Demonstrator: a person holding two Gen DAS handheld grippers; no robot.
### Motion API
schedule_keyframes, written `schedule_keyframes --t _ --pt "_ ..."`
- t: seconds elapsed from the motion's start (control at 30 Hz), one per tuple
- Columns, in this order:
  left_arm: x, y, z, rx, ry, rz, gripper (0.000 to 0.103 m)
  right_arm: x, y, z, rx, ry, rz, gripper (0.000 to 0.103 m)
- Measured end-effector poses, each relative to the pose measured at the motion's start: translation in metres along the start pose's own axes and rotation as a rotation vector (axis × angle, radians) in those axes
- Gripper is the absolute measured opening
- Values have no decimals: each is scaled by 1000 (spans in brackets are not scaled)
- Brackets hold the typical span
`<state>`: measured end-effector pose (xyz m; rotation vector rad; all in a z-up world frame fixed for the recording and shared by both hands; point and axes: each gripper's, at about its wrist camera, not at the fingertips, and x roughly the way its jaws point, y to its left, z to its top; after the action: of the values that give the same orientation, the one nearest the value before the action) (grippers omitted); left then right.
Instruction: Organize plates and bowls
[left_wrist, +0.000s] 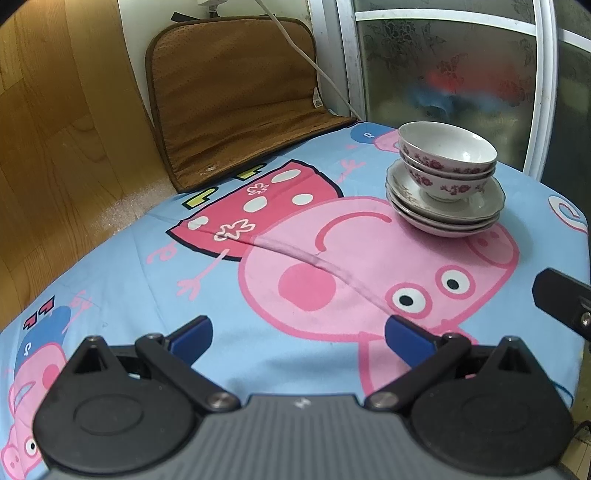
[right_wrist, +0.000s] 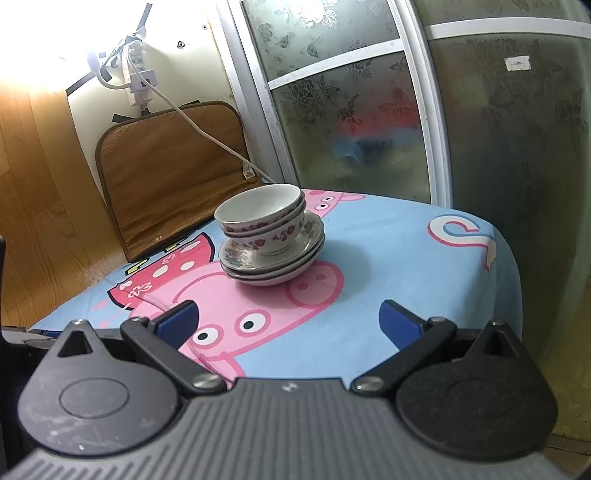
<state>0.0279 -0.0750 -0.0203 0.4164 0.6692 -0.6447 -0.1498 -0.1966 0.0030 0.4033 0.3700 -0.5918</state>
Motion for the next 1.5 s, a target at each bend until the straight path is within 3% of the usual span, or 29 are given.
schedule_keyframes --t 1.5 --pt "6 -3 -3 10 23 -20 103 2 -2 -1 5 10 1 103"
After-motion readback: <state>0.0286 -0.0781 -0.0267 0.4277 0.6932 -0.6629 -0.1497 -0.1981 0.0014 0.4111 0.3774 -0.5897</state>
